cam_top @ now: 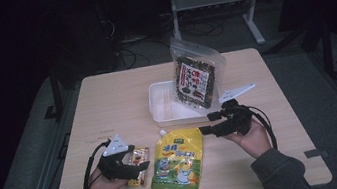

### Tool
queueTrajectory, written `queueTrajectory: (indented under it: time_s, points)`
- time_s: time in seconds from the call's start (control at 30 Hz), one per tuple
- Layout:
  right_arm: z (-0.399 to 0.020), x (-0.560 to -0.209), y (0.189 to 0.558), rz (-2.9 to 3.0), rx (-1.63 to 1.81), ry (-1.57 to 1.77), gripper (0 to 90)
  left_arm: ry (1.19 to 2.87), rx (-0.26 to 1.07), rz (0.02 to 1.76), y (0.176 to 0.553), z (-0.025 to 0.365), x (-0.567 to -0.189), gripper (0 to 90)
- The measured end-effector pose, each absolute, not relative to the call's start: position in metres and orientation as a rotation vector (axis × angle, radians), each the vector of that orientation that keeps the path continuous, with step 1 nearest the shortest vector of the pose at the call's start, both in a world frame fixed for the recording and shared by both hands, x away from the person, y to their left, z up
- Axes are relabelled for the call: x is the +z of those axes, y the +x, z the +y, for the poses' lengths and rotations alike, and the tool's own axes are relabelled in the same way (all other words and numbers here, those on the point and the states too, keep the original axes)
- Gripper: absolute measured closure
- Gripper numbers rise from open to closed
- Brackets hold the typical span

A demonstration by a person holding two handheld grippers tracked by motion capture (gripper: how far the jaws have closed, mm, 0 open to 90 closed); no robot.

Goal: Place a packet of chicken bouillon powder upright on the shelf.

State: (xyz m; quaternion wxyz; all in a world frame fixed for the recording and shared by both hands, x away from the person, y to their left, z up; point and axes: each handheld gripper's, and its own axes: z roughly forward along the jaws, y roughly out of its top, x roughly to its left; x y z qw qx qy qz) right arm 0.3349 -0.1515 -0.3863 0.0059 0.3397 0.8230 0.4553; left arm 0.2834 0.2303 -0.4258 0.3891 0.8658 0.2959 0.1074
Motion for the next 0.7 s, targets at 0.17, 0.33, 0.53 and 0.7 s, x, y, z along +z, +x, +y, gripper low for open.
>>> queueTrajectory:
  time_s: [0.17,0.33,0.53,0.7]
  points:
    - [-0.144,-0.390,0.335,2.608,1.396,1.059,30.5,2.198,0.271,0.744,0.282,0.227,-0.425,19.2]
    - [-0.140,-0.397,0.336,2.631,1.365,1.078,30.3,2.206,0.265,0.732,0.282,0.223,-0.425,19.2]
    - [-0.137,-0.412,0.341,2.665,1.316,1.134,31.8,2.212,0.259,0.721,0.281,0.219,-0.426,19.2]
    - [-0.131,-0.425,0.345,2.694,1.250,1.171,33.7,2.209,0.251,0.716,0.281,0.216,-0.425,19.2]
